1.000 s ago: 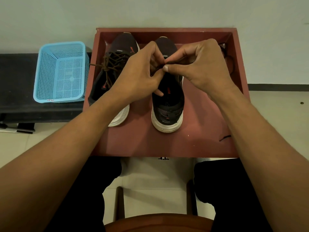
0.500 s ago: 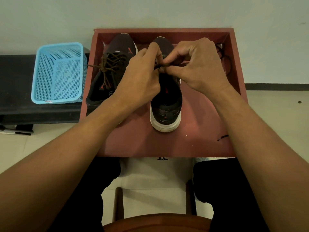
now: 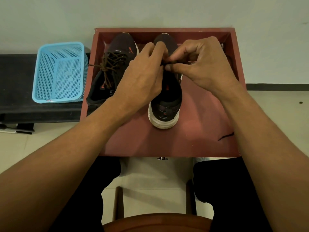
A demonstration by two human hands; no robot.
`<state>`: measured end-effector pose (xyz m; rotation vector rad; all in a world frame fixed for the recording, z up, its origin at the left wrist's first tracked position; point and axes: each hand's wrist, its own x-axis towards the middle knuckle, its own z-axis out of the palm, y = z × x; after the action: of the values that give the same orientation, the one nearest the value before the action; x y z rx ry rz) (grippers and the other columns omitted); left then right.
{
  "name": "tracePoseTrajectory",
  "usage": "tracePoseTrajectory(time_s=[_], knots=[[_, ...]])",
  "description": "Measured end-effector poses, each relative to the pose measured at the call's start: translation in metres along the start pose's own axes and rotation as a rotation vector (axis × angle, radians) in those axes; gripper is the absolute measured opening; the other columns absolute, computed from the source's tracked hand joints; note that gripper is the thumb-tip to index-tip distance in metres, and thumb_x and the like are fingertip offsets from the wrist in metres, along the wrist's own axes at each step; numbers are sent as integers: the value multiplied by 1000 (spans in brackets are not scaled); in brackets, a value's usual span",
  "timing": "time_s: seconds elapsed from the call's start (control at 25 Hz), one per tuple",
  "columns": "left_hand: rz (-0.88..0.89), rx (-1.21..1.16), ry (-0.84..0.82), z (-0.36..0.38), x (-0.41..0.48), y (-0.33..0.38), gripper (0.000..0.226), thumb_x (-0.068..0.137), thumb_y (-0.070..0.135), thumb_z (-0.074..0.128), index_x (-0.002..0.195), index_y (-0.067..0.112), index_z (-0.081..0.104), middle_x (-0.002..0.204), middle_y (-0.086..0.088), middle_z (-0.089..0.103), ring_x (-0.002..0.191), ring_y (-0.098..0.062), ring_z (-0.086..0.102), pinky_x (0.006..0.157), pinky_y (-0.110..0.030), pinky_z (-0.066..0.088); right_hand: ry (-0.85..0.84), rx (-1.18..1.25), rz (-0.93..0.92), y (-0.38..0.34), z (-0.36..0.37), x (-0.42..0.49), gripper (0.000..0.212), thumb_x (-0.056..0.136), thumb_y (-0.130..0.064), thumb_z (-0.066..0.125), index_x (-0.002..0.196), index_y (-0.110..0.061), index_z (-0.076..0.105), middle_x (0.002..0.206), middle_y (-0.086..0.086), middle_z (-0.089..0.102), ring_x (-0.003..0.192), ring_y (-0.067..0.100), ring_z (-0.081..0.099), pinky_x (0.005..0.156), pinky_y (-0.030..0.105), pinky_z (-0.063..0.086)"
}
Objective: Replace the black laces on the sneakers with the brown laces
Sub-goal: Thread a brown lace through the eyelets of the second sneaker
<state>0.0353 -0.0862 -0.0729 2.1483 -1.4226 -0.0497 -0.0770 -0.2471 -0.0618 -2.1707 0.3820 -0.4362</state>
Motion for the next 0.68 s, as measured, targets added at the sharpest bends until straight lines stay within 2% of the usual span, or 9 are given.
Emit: tracePoseTrajectory(time_s=[0.2, 0.32, 0.4, 0.52, 0.6, 0.68], knots=[[-31, 157, -58, 5, 2, 4, 23, 101, 22, 47, 120, 9, 52, 109, -9, 48, 79, -33, 52, 67, -55, 52, -3, -11, -19, 1, 3, 0, 21, 84, -28, 85, 100, -15, 82, 97, -8, 77, 92, 8, 75, 90, 36, 62], [-35, 165, -55, 6, 3, -1, 23, 99, 22, 47, 117, 9, 55, 105, -9, 50, 80, -32, 52, 69, -55, 52, -14, -17, -19, 0, 5, 1, 20, 84, -28, 85, 99, -16, 82, 96, -10, 77, 92, 7, 75, 90, 36, 61], [-12, 72, -26, 5, 3, -5, 24, 97, 21, 50, 114, 9, 60, 99, -6, 53, 83, -26, 53, 74, -47, 50, -17, -18, -16, -1, 4, 0, 18, 84, -28, 85, 99, -17, 82, 95, -11, 77, 91, 5, 74, 90, 34, 61], [-51, -117, -41, -3, 4, -12, 26, 97, 21, 56, 117, 15, 72, 94, 6, 64, 83, -9, 59, 76, -25, 47, -21, -52, -35, -4, 3, -2, 17, 88, -30, 83, 100, -18, 81, 95, -16, 76, 91, 0, 74, 88, 25, 61], [-164, -303, -92, -10, 3, -14, 23, 99, 21, 63, 118, 20, 76, 93, 10, 74, 78, -1, 67, 69, -19, 52, -19, -90, -46, -5, 4, -3, 17, 89, -32, 82, 100, -19, 81, 95, -18, 74, 91, -3, 73, 87, 20, 59], [-314, -527, -103, -13, 1, -14, 20, 98, 16, 69, 117, 17, 77, 91, 3, 78, 73, -1, 69, 55, -14, 49, -14, -105, -53, -6, 6, -3, 16, 88, -31, 82, 98, -19, 81, 95, -15, 76, 90, -1, 73, 86, 23, 60]])
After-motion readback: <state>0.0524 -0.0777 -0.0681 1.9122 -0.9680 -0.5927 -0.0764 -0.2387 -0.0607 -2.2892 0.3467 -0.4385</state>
